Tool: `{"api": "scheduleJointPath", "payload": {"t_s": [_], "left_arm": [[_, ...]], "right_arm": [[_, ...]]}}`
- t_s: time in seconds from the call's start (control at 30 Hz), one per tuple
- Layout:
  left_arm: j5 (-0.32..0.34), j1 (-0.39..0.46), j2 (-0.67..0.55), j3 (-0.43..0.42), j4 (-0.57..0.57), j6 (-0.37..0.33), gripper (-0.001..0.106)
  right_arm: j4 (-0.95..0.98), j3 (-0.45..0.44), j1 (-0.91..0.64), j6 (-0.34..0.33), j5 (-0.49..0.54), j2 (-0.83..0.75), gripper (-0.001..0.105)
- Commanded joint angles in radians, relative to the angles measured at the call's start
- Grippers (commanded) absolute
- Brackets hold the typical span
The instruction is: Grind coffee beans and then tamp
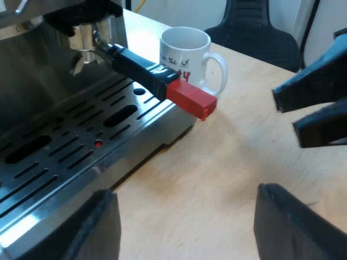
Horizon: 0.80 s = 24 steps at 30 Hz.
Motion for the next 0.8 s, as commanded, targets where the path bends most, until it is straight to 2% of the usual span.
{"api": "scheduleJointPath", "payload": {"t_s": [0.03, 0.27, 0.57, 0.7, 0.8], "left_arm": [[0.060, -0.004, -0.001, 0.018, -0.010, -0.001, 0.056], [0.091, -0.004, -0.001, 0.074, -0.035, -0.001, 0.056], [0.124, -0.004, -0.001, 0.140, -0.053, -0.005, 0.056], [0.124, -0.004, -0.001, 0.139, -0.062, -0.005, 0.056], [0.096, -0.004, -0.001, 0.139, -0.062, 0.001, 0.056]], "right_arm": [[-0.076, 0.022, 0.002, 0.003, 0.037, 0.005, 0.048], [-0.208, 0.067, 0.002, 0.003, 0.050, 0.077, 0.047], [-0.394, 0.067, 0.002, 0.003, 0.053, 0.228, 0.024], [-0.438, 0.067, 0.002, 0.003, 0.119, 0.271, 0.022], [-0.482, 0.067, 0.002, 0.003, 0.154, 0.297, 0.022]]}}
